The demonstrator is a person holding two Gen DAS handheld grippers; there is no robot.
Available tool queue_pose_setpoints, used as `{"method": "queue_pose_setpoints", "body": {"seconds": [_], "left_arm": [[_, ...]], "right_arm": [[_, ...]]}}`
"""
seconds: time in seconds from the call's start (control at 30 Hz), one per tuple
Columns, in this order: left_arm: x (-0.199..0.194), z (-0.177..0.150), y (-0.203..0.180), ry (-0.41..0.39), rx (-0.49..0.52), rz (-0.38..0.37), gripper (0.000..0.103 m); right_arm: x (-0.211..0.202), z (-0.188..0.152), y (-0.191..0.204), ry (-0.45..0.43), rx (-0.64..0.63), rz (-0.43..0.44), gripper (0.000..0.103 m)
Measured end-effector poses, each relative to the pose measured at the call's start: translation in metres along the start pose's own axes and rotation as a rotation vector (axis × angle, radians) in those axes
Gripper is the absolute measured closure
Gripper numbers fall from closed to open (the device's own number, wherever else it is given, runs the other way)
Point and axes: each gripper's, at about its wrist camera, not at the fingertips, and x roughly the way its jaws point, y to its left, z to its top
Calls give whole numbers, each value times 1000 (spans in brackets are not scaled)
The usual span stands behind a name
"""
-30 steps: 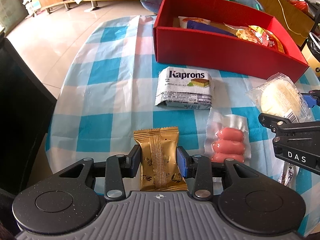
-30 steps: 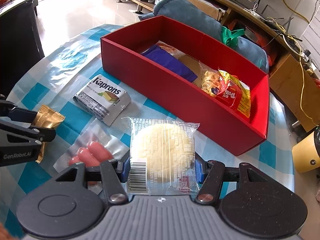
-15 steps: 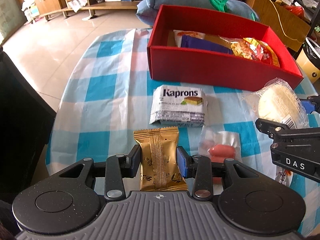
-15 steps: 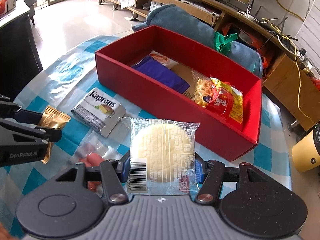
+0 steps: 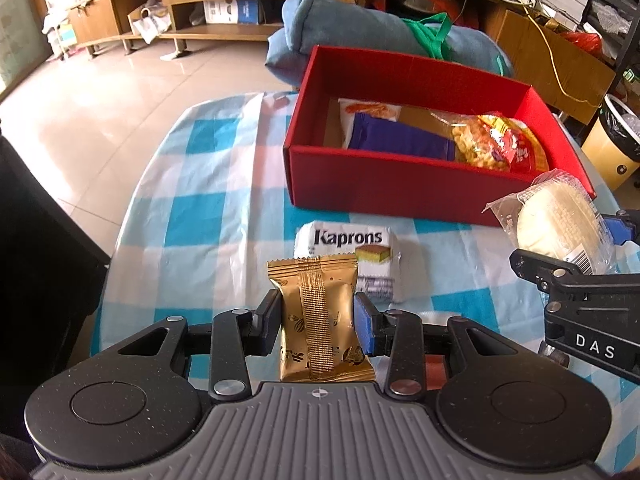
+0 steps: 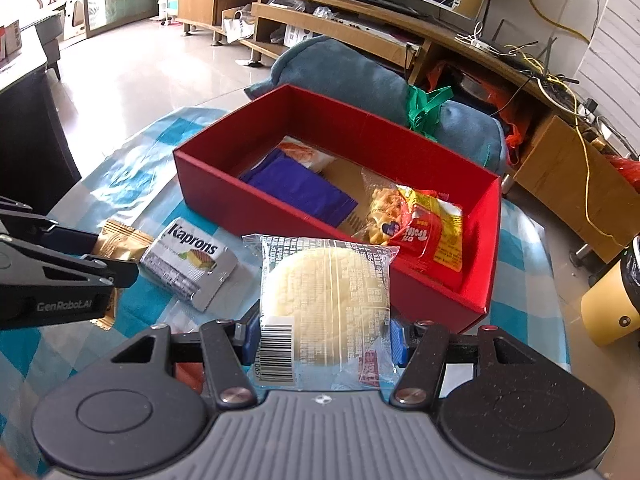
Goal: Organize snacks
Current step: 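Carry gold packet with left tool while right tool carries bread bun into box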
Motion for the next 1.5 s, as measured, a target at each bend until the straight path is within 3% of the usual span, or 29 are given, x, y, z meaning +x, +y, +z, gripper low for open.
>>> {"method": "queue_pose_setpoints", "body": {"seconds": [0.73, 1.5], "left_arm": [[-4, 56, -14, -96, 13, -39, 56], [34, 118, -41, -114, 46, -26, 56]], "right_arm": [[-9, 30, -39, -80, 107, -21, 50], [41, 62, -72, -50, 167, -51, 50]]}}
